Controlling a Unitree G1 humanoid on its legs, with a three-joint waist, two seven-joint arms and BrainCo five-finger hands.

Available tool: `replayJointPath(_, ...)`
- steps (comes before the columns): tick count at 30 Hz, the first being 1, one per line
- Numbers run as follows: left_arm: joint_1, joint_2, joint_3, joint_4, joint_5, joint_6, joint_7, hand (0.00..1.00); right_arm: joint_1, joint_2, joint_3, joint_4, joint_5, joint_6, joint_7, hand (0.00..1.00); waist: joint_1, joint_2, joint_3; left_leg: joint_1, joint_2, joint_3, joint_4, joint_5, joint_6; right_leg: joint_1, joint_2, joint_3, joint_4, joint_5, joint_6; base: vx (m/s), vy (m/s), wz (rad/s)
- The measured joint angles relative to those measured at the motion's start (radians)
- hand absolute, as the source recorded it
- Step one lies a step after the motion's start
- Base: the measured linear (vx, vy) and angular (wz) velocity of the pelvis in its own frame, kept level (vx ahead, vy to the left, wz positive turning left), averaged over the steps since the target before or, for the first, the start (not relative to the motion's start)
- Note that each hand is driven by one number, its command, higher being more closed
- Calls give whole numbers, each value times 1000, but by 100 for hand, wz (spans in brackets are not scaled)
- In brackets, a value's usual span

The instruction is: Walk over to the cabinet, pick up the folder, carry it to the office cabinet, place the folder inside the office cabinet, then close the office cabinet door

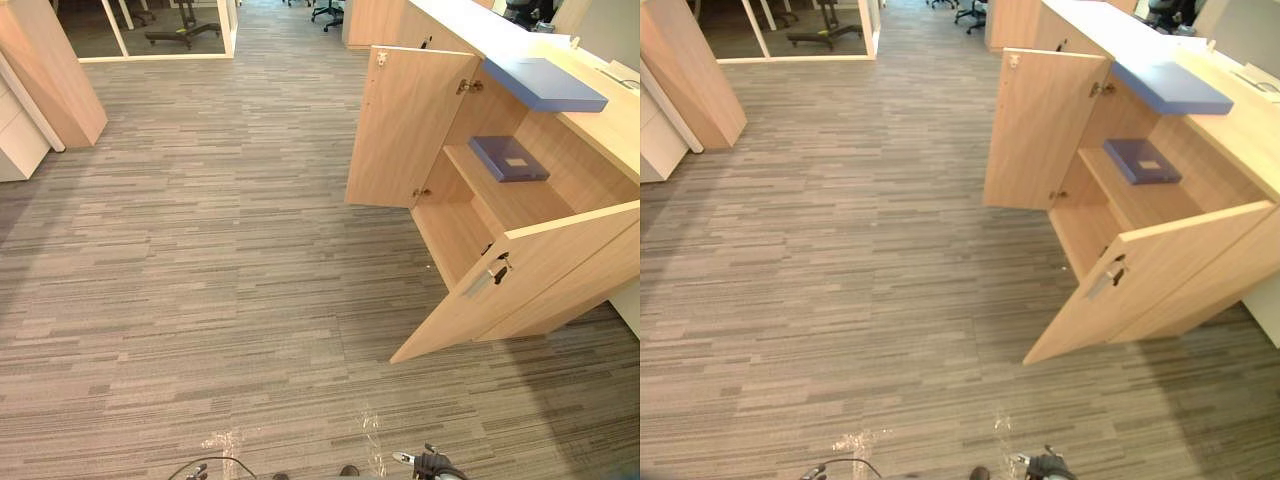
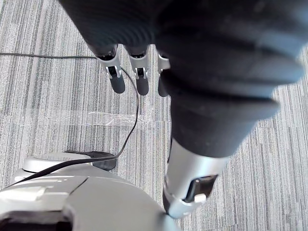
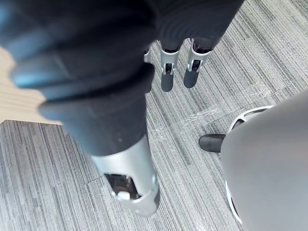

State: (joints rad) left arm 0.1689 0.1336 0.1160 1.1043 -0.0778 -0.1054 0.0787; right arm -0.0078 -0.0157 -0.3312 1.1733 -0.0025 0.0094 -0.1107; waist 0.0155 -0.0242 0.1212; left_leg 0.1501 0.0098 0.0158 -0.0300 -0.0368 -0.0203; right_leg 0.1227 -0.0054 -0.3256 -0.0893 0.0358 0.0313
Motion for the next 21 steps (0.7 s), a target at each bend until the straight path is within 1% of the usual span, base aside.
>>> replayJointPath(5,-1,0,0,0,16,0,1,0,0,0,1,0,0,0,0,0,0,-2,1,0,0,0,0,0,0,0,0,0,0,0,0,0,0,0)
replayJointPath(11,-7,0,-1,-13,69,-1,14,0,-5,0,0,0,1,-2,-3,0,0,-1,12,-5,0,-1,0,0,0,-4,0,-1,0,0,0,0,0,0)
replayJointPath(13,-10,0,-1,-14,69,-1,15,0,-8,0,-1,0,1,-2,-9,0,0,-4,17,-10,0,-4,0,0,0,-8,0,-4,0,0,0,0,0,2)
replayJointPath(14,-10,0,-1,-15,69,-1,15,0,-9,0,-2,0,1,-2,-10,0,0,1,17,-10,0,-5,0,0,0,-8,0,-6,0,0,0,0,0,6)
replayJointPath(21,-18,1,-1,-15,68,-1,15,0,-13,2,-4,1,0,-2,-14,0,0,0,17,-29,-4,-18,-4,1,1,-20,-4,-30,0,0,0,15,3,5)
